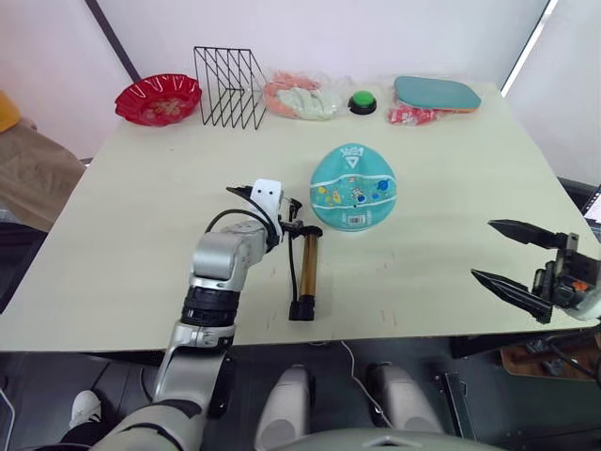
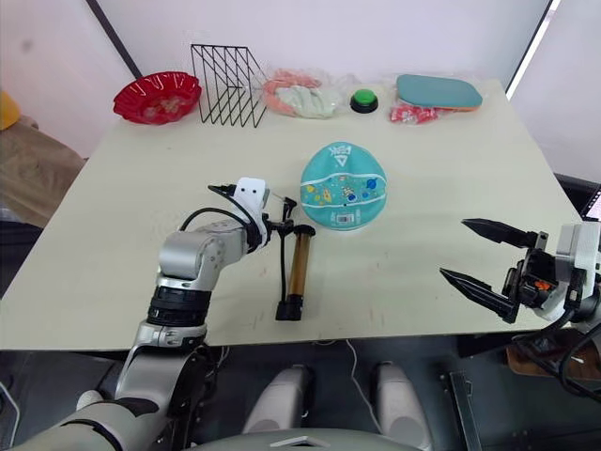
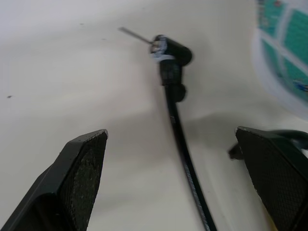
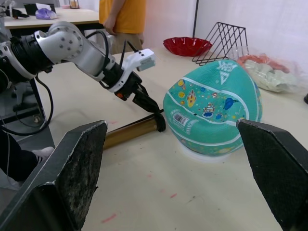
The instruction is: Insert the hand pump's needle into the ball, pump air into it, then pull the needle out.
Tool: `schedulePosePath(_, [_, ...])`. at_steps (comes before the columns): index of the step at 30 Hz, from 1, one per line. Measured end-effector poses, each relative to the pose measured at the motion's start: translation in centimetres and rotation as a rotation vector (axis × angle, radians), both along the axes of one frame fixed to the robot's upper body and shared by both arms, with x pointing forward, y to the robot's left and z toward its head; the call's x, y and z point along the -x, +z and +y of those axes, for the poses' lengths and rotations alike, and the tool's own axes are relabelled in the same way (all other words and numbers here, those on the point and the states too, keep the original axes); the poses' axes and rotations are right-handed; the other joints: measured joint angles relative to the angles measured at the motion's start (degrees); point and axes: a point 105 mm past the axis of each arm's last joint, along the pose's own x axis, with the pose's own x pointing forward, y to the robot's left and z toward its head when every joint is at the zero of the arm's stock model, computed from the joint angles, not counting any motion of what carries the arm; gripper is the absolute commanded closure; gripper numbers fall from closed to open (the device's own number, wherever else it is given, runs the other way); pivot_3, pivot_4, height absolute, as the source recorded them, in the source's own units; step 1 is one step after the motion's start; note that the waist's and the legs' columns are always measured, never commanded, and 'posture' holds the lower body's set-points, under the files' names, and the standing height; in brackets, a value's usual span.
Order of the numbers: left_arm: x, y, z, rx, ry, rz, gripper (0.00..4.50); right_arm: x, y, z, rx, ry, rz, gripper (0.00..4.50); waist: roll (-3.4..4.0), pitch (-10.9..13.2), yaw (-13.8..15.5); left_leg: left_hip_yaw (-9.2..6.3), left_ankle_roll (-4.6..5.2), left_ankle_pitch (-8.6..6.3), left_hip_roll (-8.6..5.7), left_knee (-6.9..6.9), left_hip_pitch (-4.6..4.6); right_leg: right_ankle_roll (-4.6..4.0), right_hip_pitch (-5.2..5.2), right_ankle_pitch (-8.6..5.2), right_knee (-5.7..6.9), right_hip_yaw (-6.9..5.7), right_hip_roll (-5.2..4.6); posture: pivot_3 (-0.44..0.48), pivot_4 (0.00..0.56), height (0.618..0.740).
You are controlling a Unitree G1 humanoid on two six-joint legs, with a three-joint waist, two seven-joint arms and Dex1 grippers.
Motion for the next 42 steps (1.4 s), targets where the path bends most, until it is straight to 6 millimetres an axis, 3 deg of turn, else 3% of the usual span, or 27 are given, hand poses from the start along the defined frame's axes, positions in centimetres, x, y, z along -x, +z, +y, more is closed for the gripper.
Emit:
schedulePosePath(3, [0.1,-0.2,-0.6,0.014,-0.011,0.007,0.01,0.0,-0.2,0.1,-0.003,0.004,0.005,0.0,-0.01,0.0,-0.01,-0.01,0.0,0.0,-0.02,0.01,-0.04,0.0,-0.01,0.0,-0.01,-0.01,-0.03,0.0,0.15,0.74])
schedulePosePath(11, [0.0,-1.8,0.6,-0.02,0.015,0.043,0.01,-0.3,-0.5,0.5,-0.006,0.003,0.016,0.0,0.0,0.0,-0.12,-0.02,0.0,0.0,-0.01,0.02,-0.01,0.0,0.0,0.0,0.01,-0.02,-0.02,0.0,0.15,0.74])
schedulePosePath(20, [-1.1,-2.5,-0.1,-0.005,0.028,0.009,0.01,-0.4,-0.5,0.5,-0.001,-0.006,0.013,0.0,0.16,-0.14,0.1,-0.02,0.0,0.0,-0.06,0.03,0.09,0.02,0.1,0.01,0.02,-0.02,-0.07,0.0,0.15,0.74])
schedulePosePath(22, [-1.4,-2.6,-0.5,0.023,0.033,0.008,1.01,-0.4,-0.5,0.6,-0.001,-0.004,0.016,0.0,0.21,-0.18,0.1,-0.02,0.0,0.0,-0.06,0.03,0.1,0.02,0.11,0.01,0.02,-0.02,-0.07,0.0,0.15,0.74])
schedulePosePath(24, [-1.6,-2.5,-0.5,0.07,0.057,0.013,1.72,-0.5,-0.5,0.7,-0.002,-0.002,0.015,0.0,0.26,-0.21,0.17,-0.02,0.01,0.0,-0.09,0.04,0.08,0.03,0.11,0.01,0.02,-0.03,-0.09,0.0,0.15,0.74])
schedulePosePath(26, [-1.7,-2.6,-0.9,0.109,0.067,0.018,2.87,-0.6,-0.4,0.8,-0.003,0.001,0.008,0.0,0.31,-0.26,0.34,-0.05,0.01,0.0,-0.2,0.04,0.08,0.03,0.12,0.01,0.02,-0.02,-0.15,0.0,0.15,0.74])
schedulePosePath(30, [-1.6,-2.7,-1.3,0.138,0.06,0.016,4.46,-0.7,-0.5,1.1,-0.005,0.011,0.023,0.0,0.31,-0.28,0.37,-0.07,0.01,0.0,-0.26,0.04,0.07,0.03,0.13,0.01,0.02,0.0,-0.19,0.0,0.15,0.74])
schedulePosePath(39, [-0.7,-2.7,-0.4,0.204,0.085,-0.004,4.46,-1.0,-0.3,1.5,-0.003,0.024,0.017,0.0,0.3,-0.28,-0.16,-0.07,0.01,0.0,-0.26,0.03,0.07,0.04,0.12,0.01,0.02,0.01,-0.19,0.0,0.15,0.74])
schedulePosePath(42, [0.4,-2.6,-0.1,0.241,0.084,-0.007,4.46,-1.3,-0.2,1.7,-0.008,0.025,0.021,0.0,0.28,-0.27,-0.38,-0.07,0.01,0.0,-0.24,0.02,0.05,0.03,0.09,0.02,0.02,0.02,-0.19,0.0,0.15,0.74])
